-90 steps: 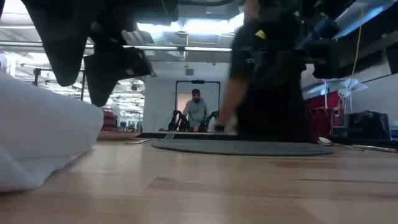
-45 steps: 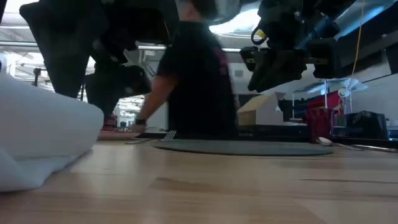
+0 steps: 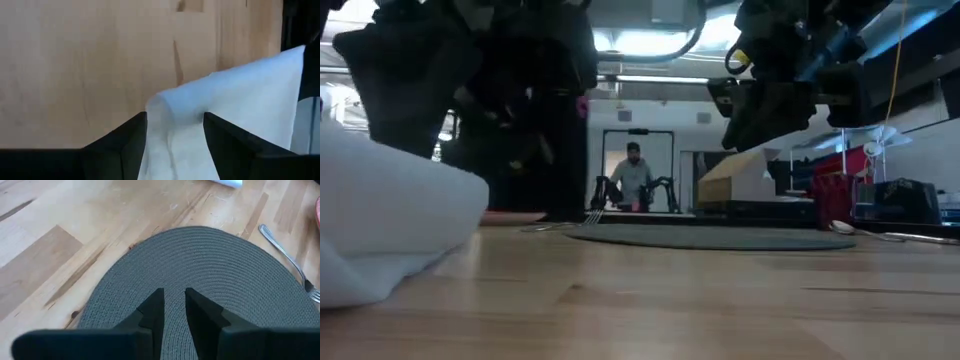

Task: Set table place
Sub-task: Fold the white table napkin

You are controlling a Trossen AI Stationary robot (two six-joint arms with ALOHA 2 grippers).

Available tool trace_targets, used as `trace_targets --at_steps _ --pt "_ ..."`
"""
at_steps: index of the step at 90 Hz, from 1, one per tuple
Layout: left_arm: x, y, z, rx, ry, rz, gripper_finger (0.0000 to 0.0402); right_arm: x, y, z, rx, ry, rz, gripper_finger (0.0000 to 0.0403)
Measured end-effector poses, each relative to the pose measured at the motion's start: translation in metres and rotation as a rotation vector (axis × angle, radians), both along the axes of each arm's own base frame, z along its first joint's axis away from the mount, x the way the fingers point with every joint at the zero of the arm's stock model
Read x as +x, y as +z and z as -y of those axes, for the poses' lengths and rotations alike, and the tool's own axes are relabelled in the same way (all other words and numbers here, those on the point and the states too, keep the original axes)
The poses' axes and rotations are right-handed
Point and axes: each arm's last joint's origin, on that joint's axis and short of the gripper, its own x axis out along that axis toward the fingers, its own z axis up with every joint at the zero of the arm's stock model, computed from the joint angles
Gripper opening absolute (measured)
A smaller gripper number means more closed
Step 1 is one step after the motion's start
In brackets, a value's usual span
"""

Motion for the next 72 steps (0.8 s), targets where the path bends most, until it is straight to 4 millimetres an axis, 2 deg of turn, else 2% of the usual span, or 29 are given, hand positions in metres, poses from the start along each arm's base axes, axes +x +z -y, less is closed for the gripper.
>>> trace_targets --at_steps 26,38,55,72 --pt "0.0 -0.0058 0.0021 -0.017 -0.014 0.054 0.017 0.0 0.0001 0.0 -0.001 0.001 0.001 0.0065" --pt "0.0 -0.0059 0.0019 0.002 -0.036 0.07 0.0123 0.0 0.0002 0.0 -0.001 0.001 0.002 0.0065" --pt "-0.001 -0.006 0.0022 -0.008 -0.096 0.077 0.0015 0.0001 0.0001 0.0005 -0.015 -0.01 0.001 0.0065" --pt "-0.0032 -0.0037 0.0022 -0.017 -0.074 0.053 0.0001 0.0001 0.0001 0.0006 -0.015 -0.011 0.002 0.0065"
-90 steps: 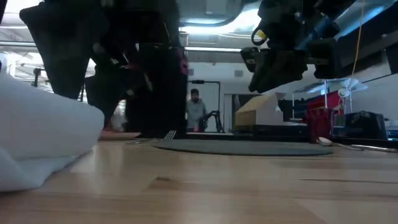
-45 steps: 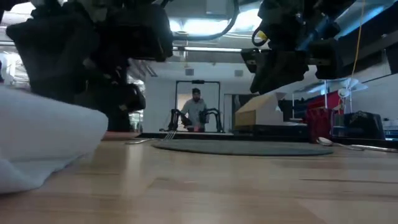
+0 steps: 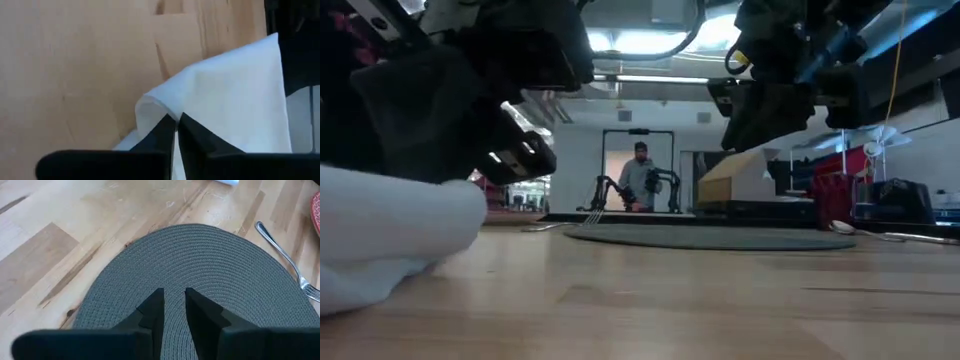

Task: Set table place
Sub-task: Fold the white table napkin

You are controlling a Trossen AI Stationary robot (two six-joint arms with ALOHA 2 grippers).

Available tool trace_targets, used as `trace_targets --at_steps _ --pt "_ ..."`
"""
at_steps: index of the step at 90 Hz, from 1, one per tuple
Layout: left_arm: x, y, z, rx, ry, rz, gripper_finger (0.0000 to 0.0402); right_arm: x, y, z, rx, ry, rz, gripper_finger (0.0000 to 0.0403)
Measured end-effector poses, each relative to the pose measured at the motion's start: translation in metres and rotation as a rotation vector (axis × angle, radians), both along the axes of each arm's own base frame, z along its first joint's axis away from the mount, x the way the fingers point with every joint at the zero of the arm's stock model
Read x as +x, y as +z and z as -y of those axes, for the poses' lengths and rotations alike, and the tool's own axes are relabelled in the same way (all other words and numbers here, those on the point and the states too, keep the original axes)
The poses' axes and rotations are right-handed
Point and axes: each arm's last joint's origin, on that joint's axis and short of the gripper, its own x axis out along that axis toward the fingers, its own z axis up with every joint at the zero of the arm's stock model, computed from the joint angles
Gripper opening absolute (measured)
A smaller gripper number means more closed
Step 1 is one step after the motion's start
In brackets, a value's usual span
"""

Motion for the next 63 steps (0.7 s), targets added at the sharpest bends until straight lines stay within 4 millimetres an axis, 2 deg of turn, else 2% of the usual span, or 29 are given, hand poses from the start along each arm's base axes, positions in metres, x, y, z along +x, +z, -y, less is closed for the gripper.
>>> trace_targets --at_steps 16,29,46,63 --pt "-0.009 0.016 -0.003 0.005 0.023 -0.02 0.0 0.0 0.0 0.0 -0.001 -0.001 0.0 0.0065" --pt "-0.019 0.046 -0.011 0.007 0.078 0.033 0.0 0.0 0.0 0.0 -0.001 -0.001 0.002 0.0065" --pt "-0.043 0.08 -0.029 0.067 0.197 0.027 0.0 0.0 0.0 0.0 -0.007 -0.006 0.001 0.0065" --pt "-0.065 0.087 -0.046 0.193 0.295 -0.104 0.0 0.0 0.0 0.0 -0.008 -0.006 0.001 0.0065"
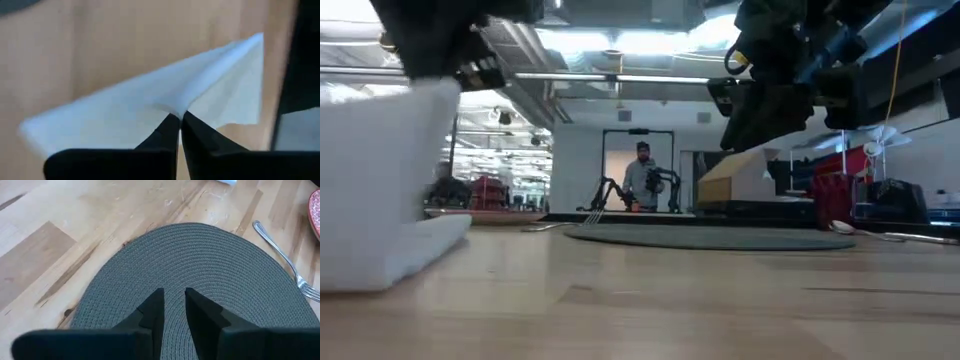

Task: Set table place
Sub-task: Fold the white table napkin

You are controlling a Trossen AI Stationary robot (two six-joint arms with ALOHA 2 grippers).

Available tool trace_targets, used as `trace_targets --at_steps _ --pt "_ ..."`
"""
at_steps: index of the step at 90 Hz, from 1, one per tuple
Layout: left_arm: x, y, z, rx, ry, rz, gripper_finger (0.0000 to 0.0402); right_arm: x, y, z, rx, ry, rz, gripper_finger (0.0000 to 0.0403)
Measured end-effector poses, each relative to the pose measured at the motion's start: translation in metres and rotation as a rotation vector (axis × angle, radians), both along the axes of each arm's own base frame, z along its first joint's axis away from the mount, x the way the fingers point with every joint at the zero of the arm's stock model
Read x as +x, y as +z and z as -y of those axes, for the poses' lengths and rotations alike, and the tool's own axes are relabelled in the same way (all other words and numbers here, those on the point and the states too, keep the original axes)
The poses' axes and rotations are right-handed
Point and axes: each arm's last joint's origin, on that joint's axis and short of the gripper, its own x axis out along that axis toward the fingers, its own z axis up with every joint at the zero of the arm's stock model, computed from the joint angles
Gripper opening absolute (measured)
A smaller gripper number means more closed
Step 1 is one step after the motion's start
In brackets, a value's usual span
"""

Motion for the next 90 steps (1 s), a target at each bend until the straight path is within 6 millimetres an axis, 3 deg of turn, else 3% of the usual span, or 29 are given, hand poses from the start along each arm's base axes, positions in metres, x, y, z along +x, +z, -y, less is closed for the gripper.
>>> trace_targets --at_steps 56,90 --pt "-0.014 -0.004 -0.044 0.121 0.143 -0.231 0.0 0.0 0.0 0.0 -0.001 -0.001 -0.001 0.0065" --pt "-0.013 -0.004 -0.058 0.12 0.207 -0.244 0.0 0.0 0.0 0.0 -0.001 0.0 -0.002 0.0065"
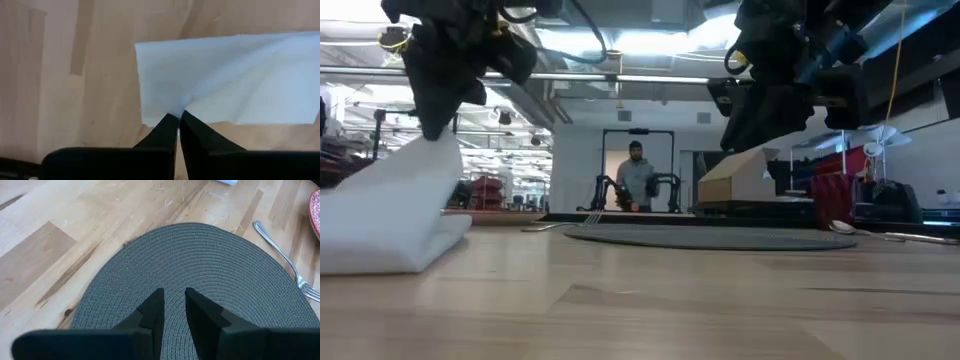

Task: Set table place
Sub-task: Fold the white table napkin

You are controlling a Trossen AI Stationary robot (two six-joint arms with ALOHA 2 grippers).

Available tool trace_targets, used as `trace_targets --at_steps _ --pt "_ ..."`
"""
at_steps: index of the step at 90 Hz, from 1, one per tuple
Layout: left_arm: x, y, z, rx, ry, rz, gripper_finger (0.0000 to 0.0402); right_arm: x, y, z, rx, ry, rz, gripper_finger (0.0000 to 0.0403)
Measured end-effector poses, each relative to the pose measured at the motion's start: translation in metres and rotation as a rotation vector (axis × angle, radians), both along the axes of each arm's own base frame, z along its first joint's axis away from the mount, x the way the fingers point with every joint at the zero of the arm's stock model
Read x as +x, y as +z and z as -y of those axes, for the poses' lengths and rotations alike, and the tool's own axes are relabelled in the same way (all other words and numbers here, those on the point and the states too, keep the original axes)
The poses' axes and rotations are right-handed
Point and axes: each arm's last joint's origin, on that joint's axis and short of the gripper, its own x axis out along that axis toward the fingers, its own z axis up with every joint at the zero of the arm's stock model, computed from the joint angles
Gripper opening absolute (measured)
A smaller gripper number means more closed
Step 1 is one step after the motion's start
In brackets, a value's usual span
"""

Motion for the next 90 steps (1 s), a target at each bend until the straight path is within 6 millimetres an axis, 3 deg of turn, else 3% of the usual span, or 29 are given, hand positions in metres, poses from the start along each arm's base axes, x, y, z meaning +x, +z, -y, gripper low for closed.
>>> trace_targets --at_steps 12,52,67,90 --pt "0.0 0.0 -0.001 0.0 0.011 -0.004 0.0013 0.0 0.0 0.0 0.0 0.0 0.0 0.0065" --pt "-0.001 0.0 0.0 -0.022 0.088 -0.016 0.0116 0.0 0.0 0.0 0.0 0.0 -0.001 0.0065" --pt "0.0 -0.008 0.01 -0.037 0.052 -0.033 0.0104 0.0 0.0 0.0 0.0 0.0 -0.002 0.0065" --pt "-0.014 -0.054 0.022 -0.038 0.065 -0.095 0.0054 0.0 0.0 0.0 0.0 0.0 -0.002 0.0065"
